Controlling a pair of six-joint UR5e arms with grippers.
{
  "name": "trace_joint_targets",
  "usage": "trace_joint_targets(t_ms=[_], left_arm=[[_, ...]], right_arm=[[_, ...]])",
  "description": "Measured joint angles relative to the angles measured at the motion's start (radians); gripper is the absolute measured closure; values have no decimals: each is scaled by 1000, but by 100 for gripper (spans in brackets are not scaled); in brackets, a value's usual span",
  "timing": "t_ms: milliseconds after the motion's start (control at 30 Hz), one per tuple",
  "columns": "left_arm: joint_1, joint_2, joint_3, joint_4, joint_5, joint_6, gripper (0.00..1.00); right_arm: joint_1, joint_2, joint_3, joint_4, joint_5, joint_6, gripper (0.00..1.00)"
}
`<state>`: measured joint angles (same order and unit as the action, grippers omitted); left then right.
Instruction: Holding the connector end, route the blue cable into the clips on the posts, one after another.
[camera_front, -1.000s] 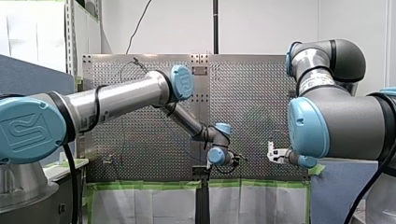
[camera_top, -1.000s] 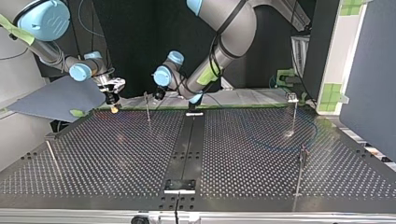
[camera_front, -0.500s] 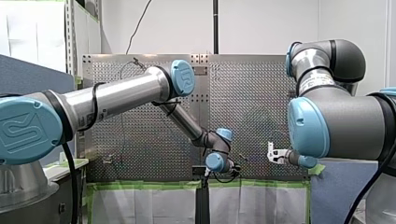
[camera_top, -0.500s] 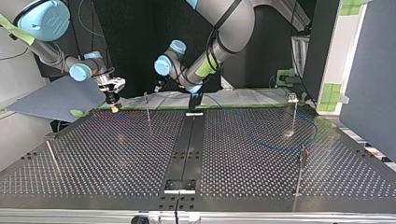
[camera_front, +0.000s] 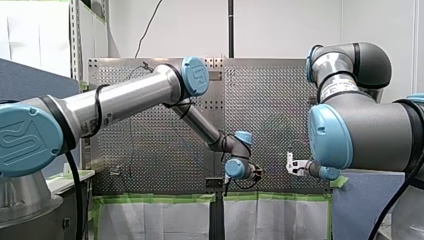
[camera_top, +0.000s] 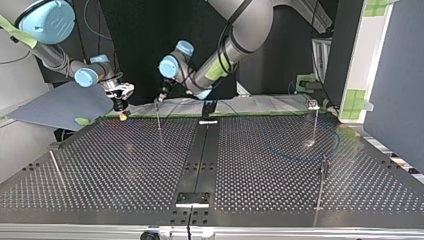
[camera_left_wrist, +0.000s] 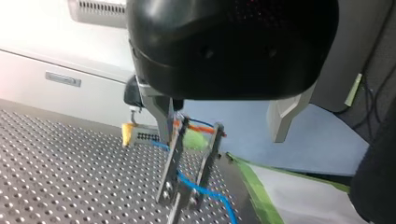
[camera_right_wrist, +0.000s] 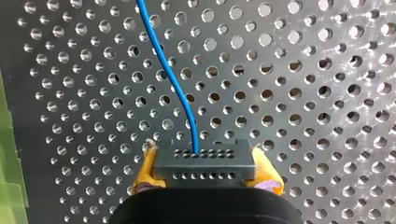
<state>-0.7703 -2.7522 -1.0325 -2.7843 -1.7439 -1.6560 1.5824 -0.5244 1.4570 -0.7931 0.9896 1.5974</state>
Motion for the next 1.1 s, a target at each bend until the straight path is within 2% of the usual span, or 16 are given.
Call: trace_joint_targets(t_ms=[367, 533, 767, 967, 1100], left_arm=[[-23, 1, 0, 21, -34, -28, 2], [-27, 1, -1, 55, -69, -47, 2], [-30, 0, -1, 98, -79, -94, 2], [-31, 0, -1, 83, -79, -98, 2], [-31, 0, -1, 48, -87, -68, 2]], right_arm=[[0, 2, 0, 0, 0, 1, 100], [0, 3, 0, 1, 0, 1, 100], [-1, 3, 1, -1, -3, 2, 100], [-3, 4, 0, -3, -4, 3, 100], [-4, 4, 0, -3, -5, 3, 100]])
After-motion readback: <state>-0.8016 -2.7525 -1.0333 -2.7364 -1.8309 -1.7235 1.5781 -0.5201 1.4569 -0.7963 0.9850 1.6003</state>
